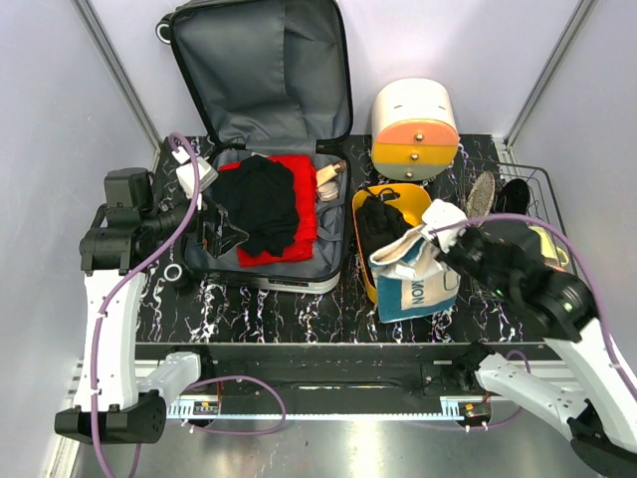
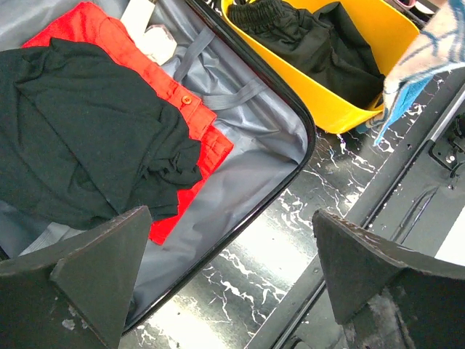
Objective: Open, take out, and arrange the luggage
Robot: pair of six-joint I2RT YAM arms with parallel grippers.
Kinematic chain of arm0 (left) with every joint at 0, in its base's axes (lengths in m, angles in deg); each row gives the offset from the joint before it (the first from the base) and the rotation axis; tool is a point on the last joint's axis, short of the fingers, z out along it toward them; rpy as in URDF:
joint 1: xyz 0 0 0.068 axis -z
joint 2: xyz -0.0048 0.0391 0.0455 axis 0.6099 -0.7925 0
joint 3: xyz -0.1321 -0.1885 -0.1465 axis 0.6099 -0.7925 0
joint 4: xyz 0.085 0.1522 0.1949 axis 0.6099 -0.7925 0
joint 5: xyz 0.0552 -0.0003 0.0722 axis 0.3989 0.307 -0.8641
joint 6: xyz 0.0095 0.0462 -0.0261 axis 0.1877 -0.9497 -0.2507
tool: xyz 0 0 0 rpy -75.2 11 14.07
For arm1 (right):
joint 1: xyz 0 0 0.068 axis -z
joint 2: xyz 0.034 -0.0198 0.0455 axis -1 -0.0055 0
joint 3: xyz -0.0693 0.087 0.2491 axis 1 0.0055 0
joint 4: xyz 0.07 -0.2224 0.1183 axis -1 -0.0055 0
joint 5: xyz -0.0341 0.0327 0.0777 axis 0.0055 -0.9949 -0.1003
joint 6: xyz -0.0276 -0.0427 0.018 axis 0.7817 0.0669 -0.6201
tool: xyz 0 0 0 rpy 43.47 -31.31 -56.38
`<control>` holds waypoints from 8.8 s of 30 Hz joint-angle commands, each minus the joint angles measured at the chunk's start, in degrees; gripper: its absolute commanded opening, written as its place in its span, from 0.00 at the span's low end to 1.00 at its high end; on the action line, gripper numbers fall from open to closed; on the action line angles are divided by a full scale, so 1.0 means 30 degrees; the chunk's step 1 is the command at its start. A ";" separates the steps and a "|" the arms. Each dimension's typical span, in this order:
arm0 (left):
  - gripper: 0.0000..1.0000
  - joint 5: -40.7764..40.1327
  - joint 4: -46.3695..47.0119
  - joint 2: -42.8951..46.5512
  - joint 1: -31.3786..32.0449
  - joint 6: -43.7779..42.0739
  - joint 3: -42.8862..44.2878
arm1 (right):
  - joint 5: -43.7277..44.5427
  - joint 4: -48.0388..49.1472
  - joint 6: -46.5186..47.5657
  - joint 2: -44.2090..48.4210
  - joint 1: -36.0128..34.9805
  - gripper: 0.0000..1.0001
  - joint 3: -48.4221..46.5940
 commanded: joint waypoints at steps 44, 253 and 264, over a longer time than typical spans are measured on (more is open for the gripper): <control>0.99 -0.5297 0.4745 -0.4055 0.0089 -0.2263 -0.3251 | -0.6653 1.0247 -0.5500 -1.5145 0.8462 0.99 -0.4243; 0.00 -0.3716 0.7645 -0.5736 0.4160 -1.6382 -0.2016 | -1.6674 1.6915 -0.0645 -1.2500 0.6299 1.00 -0.0908; 0.00 -0.3656 0.7762 -0.2597 0.5040 -1.8876 -0.5035 | -1.7817 2.0495 0.4048 -1.8858 0.2429 1.00 -0.3774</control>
